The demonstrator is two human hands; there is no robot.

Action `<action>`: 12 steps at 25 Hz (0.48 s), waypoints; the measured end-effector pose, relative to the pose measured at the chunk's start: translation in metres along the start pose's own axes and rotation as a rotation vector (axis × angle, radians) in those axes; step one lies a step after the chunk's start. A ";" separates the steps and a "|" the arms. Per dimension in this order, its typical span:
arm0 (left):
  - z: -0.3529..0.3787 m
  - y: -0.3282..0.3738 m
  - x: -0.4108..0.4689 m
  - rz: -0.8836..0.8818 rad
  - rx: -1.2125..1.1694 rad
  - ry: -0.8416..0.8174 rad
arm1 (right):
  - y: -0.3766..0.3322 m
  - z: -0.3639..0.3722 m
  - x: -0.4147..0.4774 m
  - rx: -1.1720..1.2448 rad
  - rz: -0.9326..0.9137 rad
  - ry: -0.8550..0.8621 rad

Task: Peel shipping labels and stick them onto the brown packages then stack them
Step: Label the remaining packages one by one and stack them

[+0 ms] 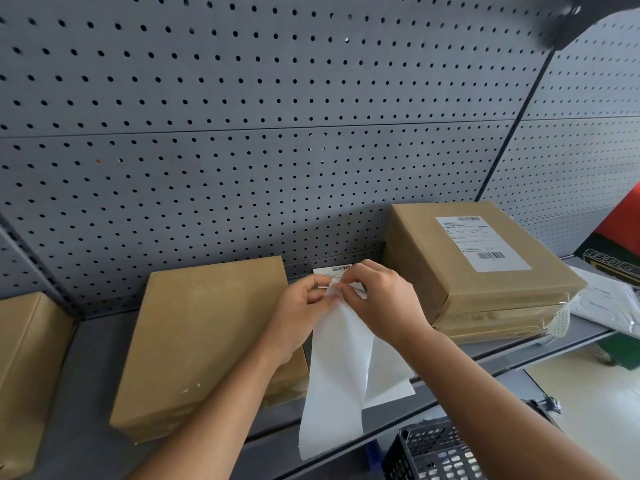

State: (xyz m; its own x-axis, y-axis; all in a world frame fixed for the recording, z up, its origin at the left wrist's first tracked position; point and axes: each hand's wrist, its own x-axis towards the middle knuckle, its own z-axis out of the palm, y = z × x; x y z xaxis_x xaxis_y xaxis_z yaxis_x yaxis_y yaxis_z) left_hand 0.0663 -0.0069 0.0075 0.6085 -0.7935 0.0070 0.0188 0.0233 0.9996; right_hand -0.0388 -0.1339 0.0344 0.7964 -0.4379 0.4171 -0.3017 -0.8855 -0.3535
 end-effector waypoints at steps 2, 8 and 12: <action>0.000 0.000 0.000 0.003 0.007 0.003 | 0.000 0.001 0.001 -0.024 -0.009 0.010; -0.001 -0.003 0.001 -0.009 0.002 -0.016 | -0.004 -0.003 0.005 -0.030 0.066 0.052; 0.000 -0.003 0.002 -0.039 -0.021 -0.017 | 0.001 -0.020 0.016 0.078 0.223 0.089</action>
State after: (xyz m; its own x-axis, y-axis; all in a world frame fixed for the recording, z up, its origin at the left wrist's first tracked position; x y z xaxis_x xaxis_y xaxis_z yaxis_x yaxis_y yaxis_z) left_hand 0.0680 -0.0084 0.0046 0.5934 -0.8043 -0.0314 0.0591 0.0047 0.9982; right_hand -0.0367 -0.1448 0.0576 0.6644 -0.6362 0.3922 -0.4209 -0.7521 -0.5071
